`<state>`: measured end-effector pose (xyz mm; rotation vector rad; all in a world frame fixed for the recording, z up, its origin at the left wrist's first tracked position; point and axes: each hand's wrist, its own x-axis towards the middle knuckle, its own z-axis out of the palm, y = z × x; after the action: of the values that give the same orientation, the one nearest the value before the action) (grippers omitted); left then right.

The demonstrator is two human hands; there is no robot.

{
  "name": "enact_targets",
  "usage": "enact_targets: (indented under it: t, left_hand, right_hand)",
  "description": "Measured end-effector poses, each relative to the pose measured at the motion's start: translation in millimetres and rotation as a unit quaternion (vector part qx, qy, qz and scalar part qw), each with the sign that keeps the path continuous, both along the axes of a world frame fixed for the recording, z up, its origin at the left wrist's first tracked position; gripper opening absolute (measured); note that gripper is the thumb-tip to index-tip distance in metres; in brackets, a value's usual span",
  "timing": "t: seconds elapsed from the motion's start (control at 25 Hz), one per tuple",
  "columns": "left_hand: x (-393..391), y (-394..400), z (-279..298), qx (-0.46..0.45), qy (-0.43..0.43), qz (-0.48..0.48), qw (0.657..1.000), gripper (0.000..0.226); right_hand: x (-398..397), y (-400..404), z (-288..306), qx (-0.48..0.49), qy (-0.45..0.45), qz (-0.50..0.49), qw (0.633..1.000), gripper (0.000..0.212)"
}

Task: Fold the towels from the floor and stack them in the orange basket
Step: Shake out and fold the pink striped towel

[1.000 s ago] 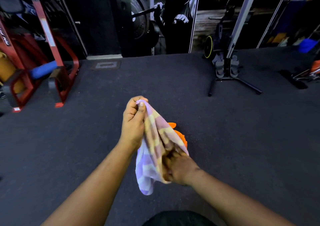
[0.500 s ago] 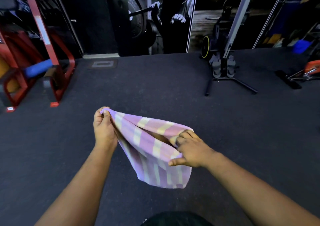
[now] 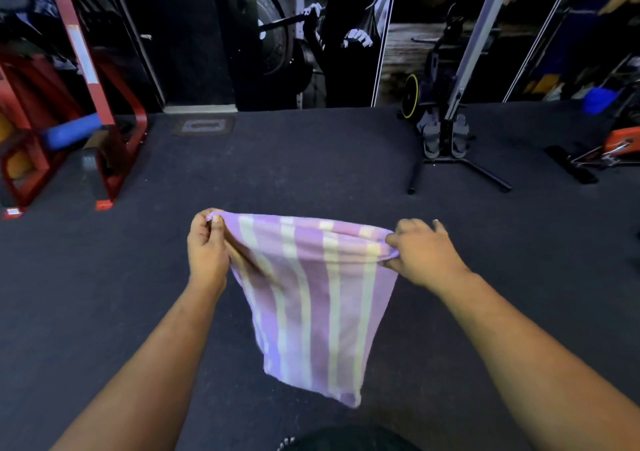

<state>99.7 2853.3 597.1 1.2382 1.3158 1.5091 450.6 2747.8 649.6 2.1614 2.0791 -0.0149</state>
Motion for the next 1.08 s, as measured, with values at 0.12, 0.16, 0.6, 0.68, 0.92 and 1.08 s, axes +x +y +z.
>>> enact_targets:
  t: [0.12,0.16,0.6,0.68,0.92,1.08]
  left_hand:
    - [5,16,14,-0.031,0.049,-0.045,0.997,0.018]
    - [7,21,19,-0.042,0.049,-0.057,0.996,0.016]
    - [16,43,38,-0.040,-0.010,-0.080,0.996,0.017]
    - [18,40,43,-0.026,-0.025,-0.090,0.995,0.015]
    - [50,24,58,-0.040,0.136,-0.183,0.973,0.017]
    - [111,-3,61,-0.041,0.076,-0.276,0.957,0.027]
  right_hand:
    - [5,6,8,-0.060,0.059,-0.049,0.995,0.031]
    - [7,7,9,-0.058,0.071,-0.058,0.994,0.034]
    - [24,15,3,0.172,0.578,-0.148,0.784,0.033]
    - [27,16,6,0.209,0.599,-0.159,0.756,0.033]
    - [3,24,7,0.289,0.398,-0.193,0.849,0.032]
    - [-82,16,3,0.107,0.457,-0.051,0.882,0.042]
